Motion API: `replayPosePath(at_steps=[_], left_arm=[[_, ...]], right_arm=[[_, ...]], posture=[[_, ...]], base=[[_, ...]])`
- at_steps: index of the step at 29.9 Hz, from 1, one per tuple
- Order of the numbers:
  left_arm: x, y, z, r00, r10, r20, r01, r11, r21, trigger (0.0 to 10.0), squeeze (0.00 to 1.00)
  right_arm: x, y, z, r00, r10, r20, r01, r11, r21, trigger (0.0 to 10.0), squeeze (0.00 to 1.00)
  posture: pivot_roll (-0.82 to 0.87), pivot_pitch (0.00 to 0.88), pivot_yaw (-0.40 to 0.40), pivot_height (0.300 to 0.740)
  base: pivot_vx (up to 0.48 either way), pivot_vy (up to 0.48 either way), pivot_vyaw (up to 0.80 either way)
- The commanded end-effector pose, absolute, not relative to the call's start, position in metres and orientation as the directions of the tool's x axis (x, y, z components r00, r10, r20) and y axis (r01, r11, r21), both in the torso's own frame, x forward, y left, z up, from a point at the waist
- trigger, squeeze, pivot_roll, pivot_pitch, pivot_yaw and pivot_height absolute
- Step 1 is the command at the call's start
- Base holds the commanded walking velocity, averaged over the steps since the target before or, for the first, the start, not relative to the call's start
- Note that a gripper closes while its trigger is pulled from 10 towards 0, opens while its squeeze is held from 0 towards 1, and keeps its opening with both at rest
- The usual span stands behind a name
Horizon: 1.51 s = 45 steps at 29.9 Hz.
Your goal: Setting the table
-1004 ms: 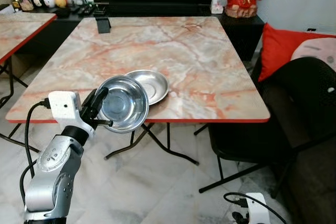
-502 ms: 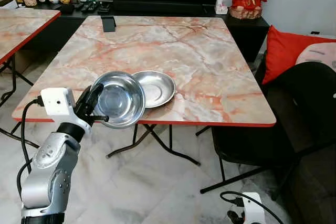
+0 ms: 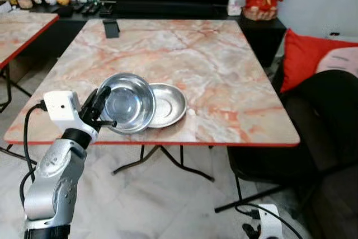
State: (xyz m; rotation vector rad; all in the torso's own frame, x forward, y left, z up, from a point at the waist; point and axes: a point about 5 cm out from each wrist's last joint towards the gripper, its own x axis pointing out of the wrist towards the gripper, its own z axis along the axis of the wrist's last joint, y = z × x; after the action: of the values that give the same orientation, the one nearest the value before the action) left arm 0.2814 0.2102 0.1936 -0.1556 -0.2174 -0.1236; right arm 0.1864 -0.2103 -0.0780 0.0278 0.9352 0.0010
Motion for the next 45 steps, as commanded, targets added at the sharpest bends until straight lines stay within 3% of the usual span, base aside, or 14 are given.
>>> replayPosePath(at_steps=[1,15,22,26,31,38,45], left_arm=[[0.284,0.2,0.196,0.961,-0.14,0.237,0.18,0.971,-0.157,10.0,0.0],[0.285,0.195,0.193,0.962,-0.168,0.216,0.208,0.961,-0.179,10.0,0.0],[0.285,0.19,0.185,0.969,-0.18,0.17,0.216,0.951,-0.22,10.0,0.0],[0.289,0.184,0.183,0.972,-0.186,0.143,0.223,0.924,-0.31,10.0,0.0],[0.296,0.188,0.176,0.989,-0.129,0.067,0.144,0.922,-0.36,10.0,0.0],[0.301,0.197,0.17,0.996,-0.092,-0.007,0.084,0.937,-0.339,10.0,0.0],[0.299,0.186,0.161,0.986,-0.152,-0.069,0.12,0.933,-0.338,10.0,0.0]], right_arm=[[0.18,-0.218,-0.079,0.582,-0.008,-0.813,0.022,1.0,0.006,10.0,0.0],[0.18,-0.218,-0.079,0.582,-0.003,-0.813,0.011,1.0,0.005,10.0,0.0],[0.18,-0.218,-0.079,0.581,0.0,-0.814,0.007,1.0,0.006,10.0,0.0],[0.181,-0.218,-0.079,0.58,0.003,-0.815,0.005,1.0,0.007,10.0,0.0],[0.181,-0.217,-0.079,0.581,0.004,-0.814,0.004,1.0,0.008,10.0,0.0],[0.182,-0.217,-0.079,0.578,0.013,-0.816,-0.025,1.0,-0.002,10.0,0.0],[0.182,-0.217,-0.078,0.574,0.027,-0.818,-0.057,0.998,-0.008,10.0,0.0]], posture=[[0.0,0.0,-0.017,0.707],[0.0,0.0,-0.018,0.707],[0.0,0.0,-0.018,0.707],[0.0,0.0,-0.017,0.707],[0.0,0.0,-0.012,0.707],[-0.01,0.0,-0.009,0.707],[-0.01,0.0,-0.007,0.707]], base=[[0.33,0.0,0.0],[0.318,0.0,0.0],[0.0,0.0,0.0],[0.0,0.0,0.0],[0.0,0.0,0.0],[0.0,0.0,0.0],[0.0,0.0,0.0]])
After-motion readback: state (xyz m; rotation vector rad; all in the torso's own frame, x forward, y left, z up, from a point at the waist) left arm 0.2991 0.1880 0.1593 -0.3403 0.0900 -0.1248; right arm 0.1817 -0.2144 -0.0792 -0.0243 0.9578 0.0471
